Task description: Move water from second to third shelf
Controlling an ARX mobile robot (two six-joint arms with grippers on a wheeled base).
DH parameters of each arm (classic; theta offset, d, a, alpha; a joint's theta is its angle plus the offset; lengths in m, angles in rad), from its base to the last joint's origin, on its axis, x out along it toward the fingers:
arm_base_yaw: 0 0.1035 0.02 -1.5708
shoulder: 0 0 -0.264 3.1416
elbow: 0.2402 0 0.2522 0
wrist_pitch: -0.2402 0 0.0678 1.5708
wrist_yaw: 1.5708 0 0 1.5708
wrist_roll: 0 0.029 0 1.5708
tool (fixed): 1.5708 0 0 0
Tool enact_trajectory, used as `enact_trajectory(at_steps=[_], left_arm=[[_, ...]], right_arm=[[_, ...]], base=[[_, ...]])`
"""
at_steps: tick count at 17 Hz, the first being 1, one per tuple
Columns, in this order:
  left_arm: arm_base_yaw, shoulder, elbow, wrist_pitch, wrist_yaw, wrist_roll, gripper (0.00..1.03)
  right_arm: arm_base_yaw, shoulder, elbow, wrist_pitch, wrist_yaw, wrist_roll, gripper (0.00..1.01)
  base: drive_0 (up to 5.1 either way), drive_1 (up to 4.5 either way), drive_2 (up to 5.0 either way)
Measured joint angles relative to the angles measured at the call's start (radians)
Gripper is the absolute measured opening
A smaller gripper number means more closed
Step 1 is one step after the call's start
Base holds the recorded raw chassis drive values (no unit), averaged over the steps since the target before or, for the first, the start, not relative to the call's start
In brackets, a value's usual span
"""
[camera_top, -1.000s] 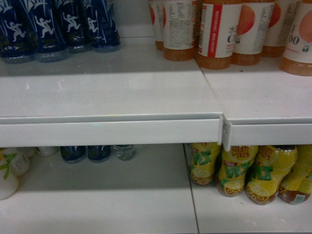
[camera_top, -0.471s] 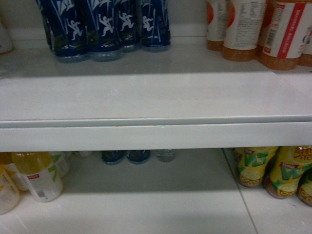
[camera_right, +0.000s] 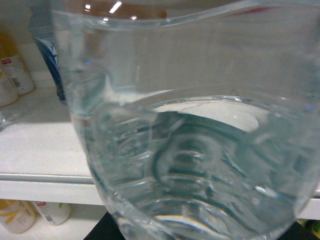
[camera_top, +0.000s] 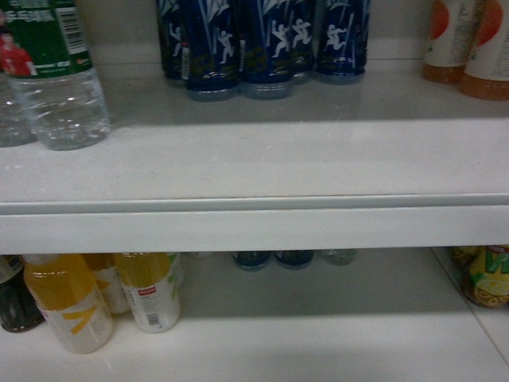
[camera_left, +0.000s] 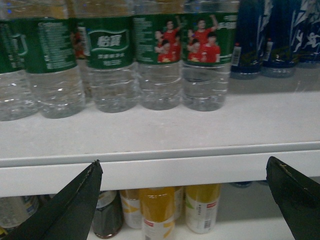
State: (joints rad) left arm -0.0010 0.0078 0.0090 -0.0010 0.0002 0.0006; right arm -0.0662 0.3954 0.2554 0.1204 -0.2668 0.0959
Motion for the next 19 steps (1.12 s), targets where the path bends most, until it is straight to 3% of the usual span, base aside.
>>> enact_trajectory(at_steps=[19], left_arm=[[0.0, 0.0, 0.0, -0.003, 0.0, 0.0, 0.98]], right_arm=[[0.001, 0.002, 0.0, 0.001, -0.003, 0.0, 0.39]], base=[[-4.9, 2.48, 2.5]])
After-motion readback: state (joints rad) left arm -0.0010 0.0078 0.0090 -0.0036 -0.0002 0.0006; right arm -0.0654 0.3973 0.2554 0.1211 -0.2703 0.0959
